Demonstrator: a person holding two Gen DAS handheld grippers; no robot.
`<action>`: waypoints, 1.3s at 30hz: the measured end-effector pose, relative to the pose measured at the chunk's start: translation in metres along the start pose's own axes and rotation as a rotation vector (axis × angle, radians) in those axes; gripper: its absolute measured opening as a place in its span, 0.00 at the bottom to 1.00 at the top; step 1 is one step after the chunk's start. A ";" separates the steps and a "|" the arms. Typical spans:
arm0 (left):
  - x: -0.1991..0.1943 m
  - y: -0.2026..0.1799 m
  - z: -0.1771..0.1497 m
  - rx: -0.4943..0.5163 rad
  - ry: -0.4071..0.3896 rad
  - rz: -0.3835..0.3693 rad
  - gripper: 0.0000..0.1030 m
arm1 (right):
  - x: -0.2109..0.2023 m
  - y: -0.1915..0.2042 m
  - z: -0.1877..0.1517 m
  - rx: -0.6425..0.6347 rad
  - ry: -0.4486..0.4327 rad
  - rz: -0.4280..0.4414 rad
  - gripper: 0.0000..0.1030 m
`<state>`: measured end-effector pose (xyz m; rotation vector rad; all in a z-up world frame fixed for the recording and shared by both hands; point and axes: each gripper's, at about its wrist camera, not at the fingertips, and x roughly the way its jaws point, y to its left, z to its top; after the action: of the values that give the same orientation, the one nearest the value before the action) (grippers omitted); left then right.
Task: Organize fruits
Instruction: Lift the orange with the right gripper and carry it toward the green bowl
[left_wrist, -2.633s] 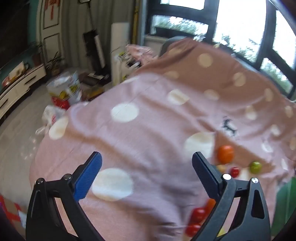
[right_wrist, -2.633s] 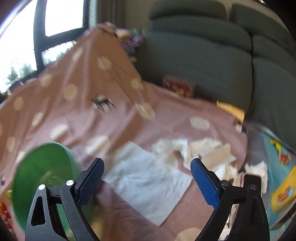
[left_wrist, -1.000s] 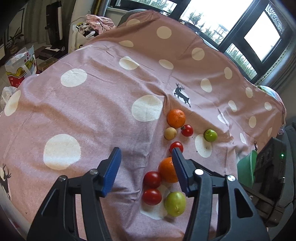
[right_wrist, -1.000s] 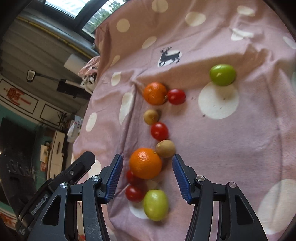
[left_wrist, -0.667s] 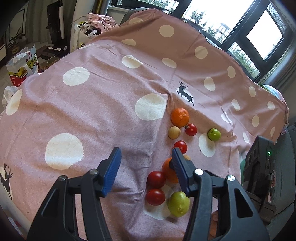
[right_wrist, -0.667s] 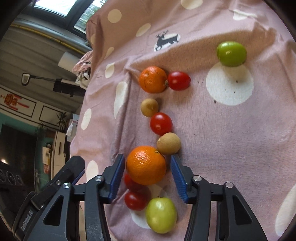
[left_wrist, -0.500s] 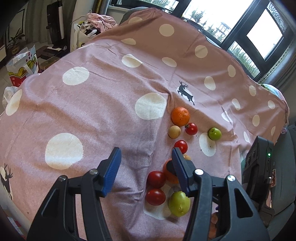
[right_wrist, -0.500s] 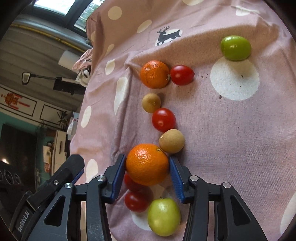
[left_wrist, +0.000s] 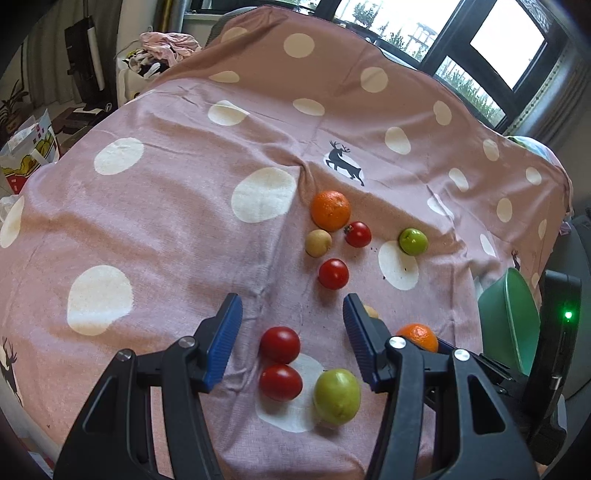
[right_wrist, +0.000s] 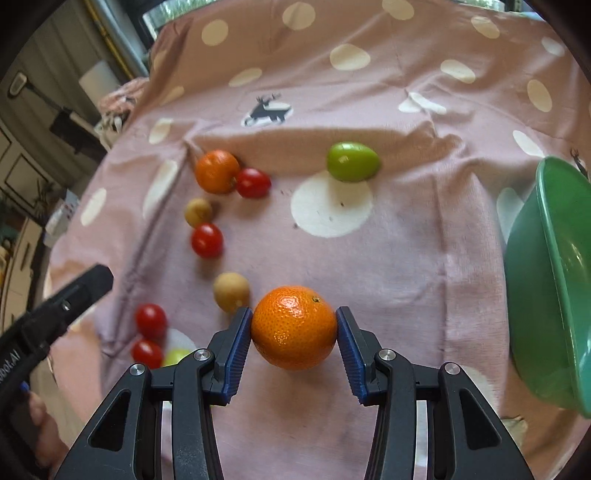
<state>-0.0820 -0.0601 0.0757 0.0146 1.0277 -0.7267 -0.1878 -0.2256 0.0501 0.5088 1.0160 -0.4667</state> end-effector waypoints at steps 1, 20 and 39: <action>0.001 -0.002 -0.001 0.003 0.003 -0.002 0.54 | 0.003 -0.002 0.001 -0.007 0.014 0.005 0.47; 0.014 -0.027 -0.011 0.060 0.091 -0.112 0.54 | -0.040 -0.027 -0.004 0.125 -0.077 0.105 0.48; 0.044 -0.082 -0.041 0.231 0.238 -0.200 0.54 | -0.018 -0.034 -0.002 0.237 0.024 0.253 0.48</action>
<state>-0.1456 -0.1334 0.0456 0.2051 1.1775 -1.0419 -0.2175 -0.2490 0.0588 0.8458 0.9090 -0.3570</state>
